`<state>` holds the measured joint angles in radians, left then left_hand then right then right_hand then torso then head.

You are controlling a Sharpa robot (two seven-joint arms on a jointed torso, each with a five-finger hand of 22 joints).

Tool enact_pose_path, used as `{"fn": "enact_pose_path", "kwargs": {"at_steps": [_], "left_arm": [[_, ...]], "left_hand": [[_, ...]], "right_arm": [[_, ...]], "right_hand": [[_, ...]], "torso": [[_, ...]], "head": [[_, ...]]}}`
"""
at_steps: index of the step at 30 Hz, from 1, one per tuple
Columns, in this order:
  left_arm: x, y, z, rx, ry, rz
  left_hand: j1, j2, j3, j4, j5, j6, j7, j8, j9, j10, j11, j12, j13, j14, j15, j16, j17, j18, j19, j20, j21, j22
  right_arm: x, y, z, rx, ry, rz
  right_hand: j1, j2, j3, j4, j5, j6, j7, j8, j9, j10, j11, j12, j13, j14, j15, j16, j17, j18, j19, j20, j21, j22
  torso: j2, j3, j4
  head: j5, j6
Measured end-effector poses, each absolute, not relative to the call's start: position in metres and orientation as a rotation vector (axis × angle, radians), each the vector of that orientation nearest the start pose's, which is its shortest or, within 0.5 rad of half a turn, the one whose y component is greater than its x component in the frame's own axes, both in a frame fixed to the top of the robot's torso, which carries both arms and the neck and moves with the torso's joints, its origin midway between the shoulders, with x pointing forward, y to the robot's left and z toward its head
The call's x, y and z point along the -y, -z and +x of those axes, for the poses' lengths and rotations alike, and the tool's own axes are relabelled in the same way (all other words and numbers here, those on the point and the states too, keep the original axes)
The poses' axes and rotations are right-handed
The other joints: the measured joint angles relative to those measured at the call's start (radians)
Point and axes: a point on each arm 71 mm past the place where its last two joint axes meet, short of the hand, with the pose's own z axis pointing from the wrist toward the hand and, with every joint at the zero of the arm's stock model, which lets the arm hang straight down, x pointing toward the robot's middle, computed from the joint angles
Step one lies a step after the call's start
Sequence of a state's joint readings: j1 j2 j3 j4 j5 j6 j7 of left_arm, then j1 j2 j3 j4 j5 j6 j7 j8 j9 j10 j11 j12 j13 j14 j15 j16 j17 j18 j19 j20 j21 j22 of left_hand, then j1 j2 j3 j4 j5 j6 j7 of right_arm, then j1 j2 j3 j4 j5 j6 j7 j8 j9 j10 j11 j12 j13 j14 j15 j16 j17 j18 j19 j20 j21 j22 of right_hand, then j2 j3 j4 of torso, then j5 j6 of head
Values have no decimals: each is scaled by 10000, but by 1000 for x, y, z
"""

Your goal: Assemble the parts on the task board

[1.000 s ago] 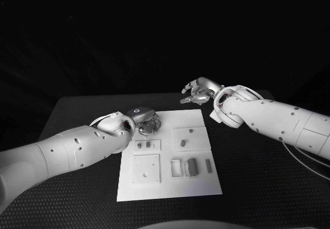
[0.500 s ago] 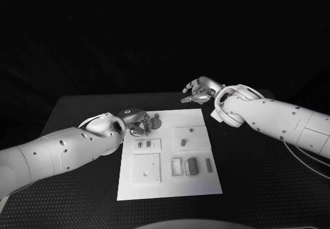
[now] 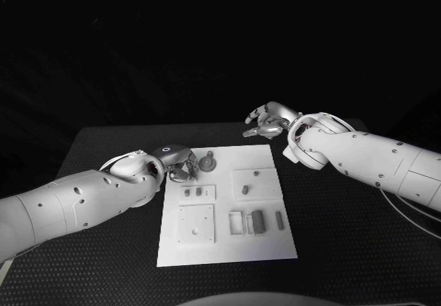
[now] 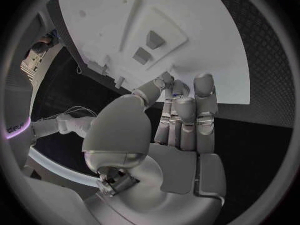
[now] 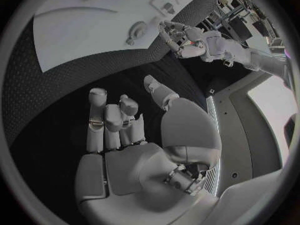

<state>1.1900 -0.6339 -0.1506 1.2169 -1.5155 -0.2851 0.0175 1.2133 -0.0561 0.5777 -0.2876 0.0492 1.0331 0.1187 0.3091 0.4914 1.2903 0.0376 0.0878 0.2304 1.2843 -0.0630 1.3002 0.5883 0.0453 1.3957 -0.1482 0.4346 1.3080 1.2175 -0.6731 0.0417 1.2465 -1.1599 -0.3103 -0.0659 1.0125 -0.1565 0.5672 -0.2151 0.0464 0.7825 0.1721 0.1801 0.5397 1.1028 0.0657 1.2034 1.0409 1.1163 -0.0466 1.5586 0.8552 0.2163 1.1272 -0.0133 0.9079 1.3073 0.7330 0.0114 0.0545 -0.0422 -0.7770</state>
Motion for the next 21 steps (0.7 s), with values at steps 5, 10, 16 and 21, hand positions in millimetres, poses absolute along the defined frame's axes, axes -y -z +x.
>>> {"fn": "enact_pose_path", "kwargs": {"at_steps": [5,10,16,21], "left_arm": [[-176,246,516,-17547,5881,3432],[-175,247,517,-17620,5845,3496],[-173,248,517,-17702,5797,3592],[-172,249,517,-17755,5791,3668]], "left_hand": [[0,-2,0,0,0,-1,-1,-2,1,0,1,0,-2,1,1,0,0,-1,0,1,0,-1],[-11,-15,-1,-1,0,-5,-5,-4,1,-1,1,0,-1,3,3,0,1,0,0,3,0,-1],[-10,-16,-1,-1,-1,-17,-17,-15,1,-1,3,0,7,4,4,0,1,0,1,4,0,-2],[-7,-20,-1,-1,-1,-18,-18,-23,0,18,22,0,6,5,6,0,1,0,6,10,0,-3]], "right_arm": [[200,167,548,-16484,-7356,1932],[200,167,548,-16487,-7356,1931],[200,167,548,-16490,-7357,1930],[200,167,548,-16491,-7356,1930]], "right_hand": [[39,39,0,0,0,0,-2,0,0,0,0,0,1,0,0,0,0,0,-14,14,0,0],[39,39,0,0,0,0,-4,0,0,1,-1,0,1,0,0,0,0,0,-15,14,0,0],[39,39,-28,-28,0,-9,-20,0,1,4,-4,0,-9,0,0,0,-7,1,8,-8,0,0],[39,39,-28,-28,0,-9,-27,0,1,16,-16,0,-9,0,0,0,-9,1,23,-22,0,0]], "torso": [[3,12,-7],[7,16,-7],[7,26,-12],[8,23,-12]], "head": [[11,-4],[15,-7],[22,-12],[22,-13]]}}
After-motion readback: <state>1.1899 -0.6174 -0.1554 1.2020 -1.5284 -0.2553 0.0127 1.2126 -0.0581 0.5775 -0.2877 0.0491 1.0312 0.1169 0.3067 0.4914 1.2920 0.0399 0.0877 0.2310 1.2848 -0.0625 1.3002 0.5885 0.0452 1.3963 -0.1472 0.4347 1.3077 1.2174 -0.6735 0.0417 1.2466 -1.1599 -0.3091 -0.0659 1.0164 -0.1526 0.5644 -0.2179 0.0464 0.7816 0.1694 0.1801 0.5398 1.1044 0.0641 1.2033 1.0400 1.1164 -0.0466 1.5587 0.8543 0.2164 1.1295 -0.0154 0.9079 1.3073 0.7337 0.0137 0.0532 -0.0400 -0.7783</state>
